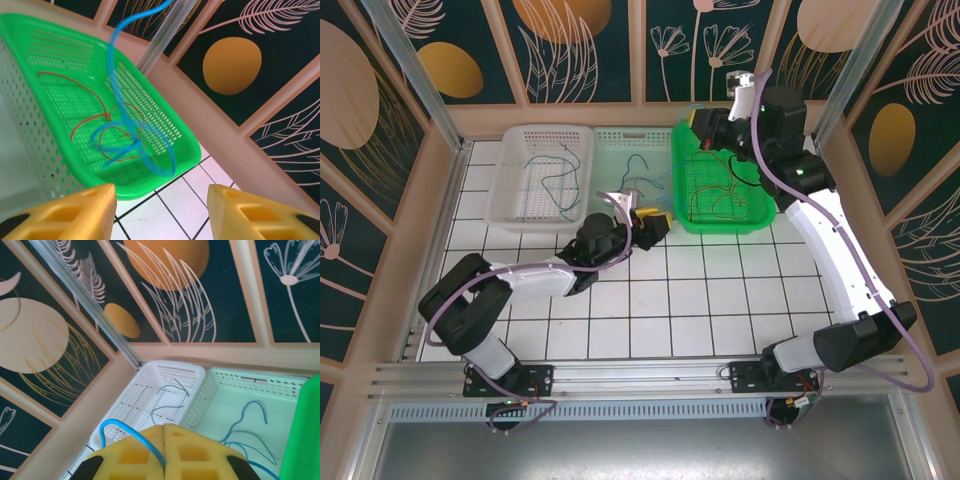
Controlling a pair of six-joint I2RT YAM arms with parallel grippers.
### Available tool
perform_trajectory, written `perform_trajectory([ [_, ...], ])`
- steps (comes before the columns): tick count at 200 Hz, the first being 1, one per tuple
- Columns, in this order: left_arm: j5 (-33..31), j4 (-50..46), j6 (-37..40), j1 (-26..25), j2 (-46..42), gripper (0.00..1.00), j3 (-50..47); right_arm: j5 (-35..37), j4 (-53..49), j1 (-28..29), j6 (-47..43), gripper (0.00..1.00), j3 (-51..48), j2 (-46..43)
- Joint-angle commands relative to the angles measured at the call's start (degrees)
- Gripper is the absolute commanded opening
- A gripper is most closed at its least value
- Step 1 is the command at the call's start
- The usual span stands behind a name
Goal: Untangle the cables
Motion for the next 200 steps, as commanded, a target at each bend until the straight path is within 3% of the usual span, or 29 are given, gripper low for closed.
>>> perform_trajectory([
  [1, 2.3, 9.6, -5.7, 0.0, 2.0, 0.46, -2.1, -0.5, 2.6, 1.0, 1.6, 0.00, 2.3, -1.5],
  [19, 2.5, 10.3, -5.3, -0.1, 2.4, 0.33, -1.8, -0.4, 3.0, 1.6, 2.0, 0.00, 2.3, -1.7],
  [34, 2.6, 8.7, -4.3, 0.0, 2.6, 0.31, -0.8, -0.3, 3.2, 1.8, 2.2, 0.00, 2.3, -2.0],
  [86, 1.2, 6.3, -3.2, -0.1, 2.6, 0.49, 0.7, -0.1, 3.2, 2.0, 2.1, 0.00, 2.1, -2.0],
  [150, -0.7, 7.0, -4.2, 0.1, 3.7, 0.51, 2.1, -1.2, 5.2, 3.1, 3.0, 0.00, 1.7, -1.5],
  [176, -5.4, 5.1, -3.6, 0.2, 3.4, 0.43, 2.3, -1.8, 5.2, 3.5, 3.1, 0.00, 2.1, -0.6],
  [200, -8.3, 2.8, -3.2, 1.1, 3.0, 0.22, 2.4, -1.8, 5.7, 3.6, 3.3, 0.00, 2.4, 1.3],
])
